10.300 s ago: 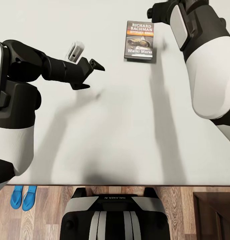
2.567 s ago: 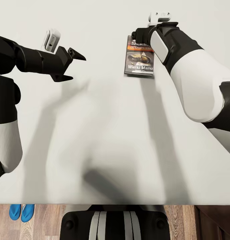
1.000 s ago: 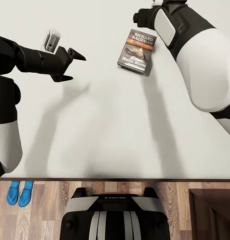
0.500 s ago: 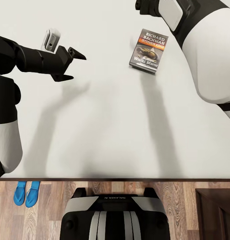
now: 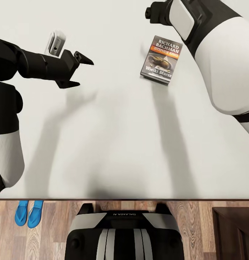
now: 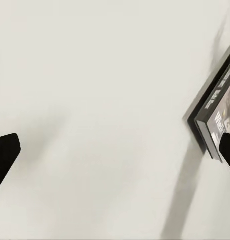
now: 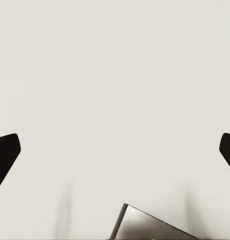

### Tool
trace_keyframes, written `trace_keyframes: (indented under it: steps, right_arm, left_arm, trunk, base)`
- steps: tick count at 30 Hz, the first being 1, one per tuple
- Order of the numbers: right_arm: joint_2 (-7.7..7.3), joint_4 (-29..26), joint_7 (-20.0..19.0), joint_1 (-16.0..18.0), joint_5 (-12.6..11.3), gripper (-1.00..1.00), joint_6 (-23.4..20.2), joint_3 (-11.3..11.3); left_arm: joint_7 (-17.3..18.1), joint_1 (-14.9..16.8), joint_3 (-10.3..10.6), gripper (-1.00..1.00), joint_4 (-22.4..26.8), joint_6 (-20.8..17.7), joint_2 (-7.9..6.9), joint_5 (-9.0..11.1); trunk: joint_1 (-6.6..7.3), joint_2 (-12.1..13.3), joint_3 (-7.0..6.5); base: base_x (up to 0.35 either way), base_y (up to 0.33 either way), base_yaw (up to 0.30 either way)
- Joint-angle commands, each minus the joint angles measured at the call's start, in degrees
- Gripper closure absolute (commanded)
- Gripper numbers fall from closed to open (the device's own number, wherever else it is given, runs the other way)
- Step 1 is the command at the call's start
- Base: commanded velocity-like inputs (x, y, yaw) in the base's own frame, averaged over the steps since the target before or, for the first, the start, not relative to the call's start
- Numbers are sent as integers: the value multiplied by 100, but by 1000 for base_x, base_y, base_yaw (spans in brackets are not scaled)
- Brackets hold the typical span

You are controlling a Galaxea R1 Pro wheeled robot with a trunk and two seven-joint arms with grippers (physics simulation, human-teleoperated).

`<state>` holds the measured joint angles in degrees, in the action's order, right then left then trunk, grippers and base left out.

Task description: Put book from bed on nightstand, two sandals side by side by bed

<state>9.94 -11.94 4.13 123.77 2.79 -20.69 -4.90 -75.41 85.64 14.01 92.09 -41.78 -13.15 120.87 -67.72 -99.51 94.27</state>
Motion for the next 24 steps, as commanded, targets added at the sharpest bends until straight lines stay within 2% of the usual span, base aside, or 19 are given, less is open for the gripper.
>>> trace_keyframes:
  steps: [1, 18, 24]
  right_arm:
    - [5, -9, 11, 2, 28, -100, -29, -46]
    - [-40, 6, 2, -149, 40, -100, 1, -30]
    - [-43, 26, 2, -167, 44, -100, 3, -29]
  left_arm:
    - [-39, 5, 2, -100, 2, -48, -3, 25]
    - [7, 5, 5, -100, 2, -42, -3, 23]
    - [5, 5, 2, -100, 2, -41, -5, 19]
  trunk:
    - [-1, -1, 2]
    - [-1, -1, 2]
    - [-1, -1, 2]
  base:
    - [138, 1, 0]
    - [40, 0, 0]
    - [152, 0, 0]
